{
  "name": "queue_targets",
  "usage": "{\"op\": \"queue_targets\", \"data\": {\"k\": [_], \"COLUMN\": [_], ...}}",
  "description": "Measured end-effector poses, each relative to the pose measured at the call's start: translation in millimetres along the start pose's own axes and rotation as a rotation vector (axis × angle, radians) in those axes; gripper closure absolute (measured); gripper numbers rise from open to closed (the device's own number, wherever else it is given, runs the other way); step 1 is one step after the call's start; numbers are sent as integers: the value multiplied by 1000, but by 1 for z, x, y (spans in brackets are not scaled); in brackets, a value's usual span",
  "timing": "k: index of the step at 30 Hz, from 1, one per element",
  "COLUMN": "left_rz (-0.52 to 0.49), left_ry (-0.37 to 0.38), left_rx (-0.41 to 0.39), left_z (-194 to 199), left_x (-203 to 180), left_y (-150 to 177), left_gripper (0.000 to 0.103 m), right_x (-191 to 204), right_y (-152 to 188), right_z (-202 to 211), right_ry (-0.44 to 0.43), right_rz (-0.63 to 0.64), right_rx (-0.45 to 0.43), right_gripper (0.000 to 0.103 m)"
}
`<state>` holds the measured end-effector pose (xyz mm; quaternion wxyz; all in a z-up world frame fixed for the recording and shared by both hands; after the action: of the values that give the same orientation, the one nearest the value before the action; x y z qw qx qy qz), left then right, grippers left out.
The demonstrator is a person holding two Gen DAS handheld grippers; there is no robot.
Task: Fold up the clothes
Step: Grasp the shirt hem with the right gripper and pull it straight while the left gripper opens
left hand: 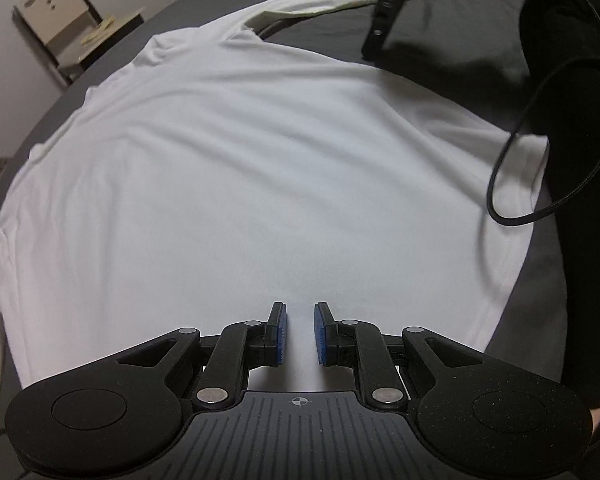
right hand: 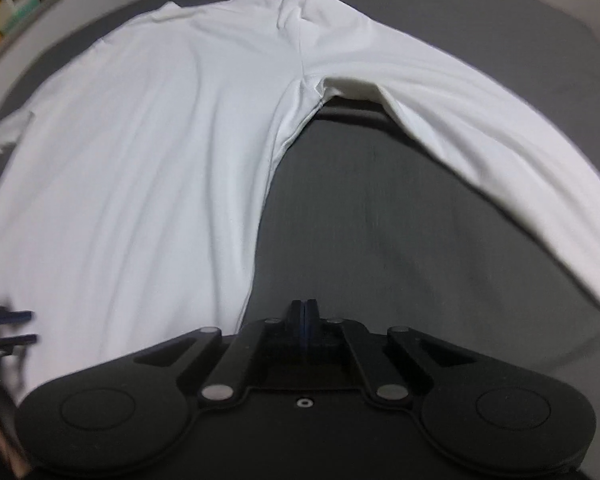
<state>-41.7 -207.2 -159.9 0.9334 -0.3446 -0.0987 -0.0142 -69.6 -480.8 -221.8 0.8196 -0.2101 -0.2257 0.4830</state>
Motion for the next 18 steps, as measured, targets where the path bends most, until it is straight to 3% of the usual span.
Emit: {"op": "queue_targets", "data": {"k": [2, 4, 5, 7, 10, 14, 16, 17, 18], "left_rz": [13, 14, 11, 7, 5, -17, -26, -30, -35], "left_ry": [5, 4, 3, 1, -4, -16, -17, -15, -14], "left_rx": [2, 3, -1, -6, -8, -21, -27, -29, -31], "left_z": [-4, -6, -5, -4, -3, 2, 5, 6, 7], "left_x": [3, 3, 2, 0, -1, -6, -7, -8, -9], "left_y": [-1, -2, -1, 0, 0, 2, 3, 3, 4], "left_gripper": [88, 88, 88, 88, 88, 88, 88, 88, 88], "right_x": [2, 18, 29, 53, 69, 73, 74, 75, 74], "right_y": [1, 7, 15, 37, 69, 86, 89, 90, 94], "right_z": [15, 33, 40, 44, 39, 32, 34, 35, 36], "right_ry": [-33, -114, -146, -182, -125, -45, -26, -24, -11], "right_rz": [-57, -53, -35, 34, 123, 158, 187, 209, 251], "right_rx": [13, 68, 109, 201, 317, 364, 373, 380, 402], "right_gripper": [90, 65, 65, 65, 71, 77, 89, 99, 100]}}
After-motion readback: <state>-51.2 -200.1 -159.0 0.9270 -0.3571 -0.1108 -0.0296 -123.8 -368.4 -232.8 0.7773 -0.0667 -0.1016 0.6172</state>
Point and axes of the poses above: each gripper's, at about its wrist camera, not at the fingertips, and z roughly against the way its jaws point, x to its left, y to its underside, the point moved 8 cm from there along -z, roughly the way its jaws point, and after that the axes turned 15 degrees about -x, right-handed, at the moved point
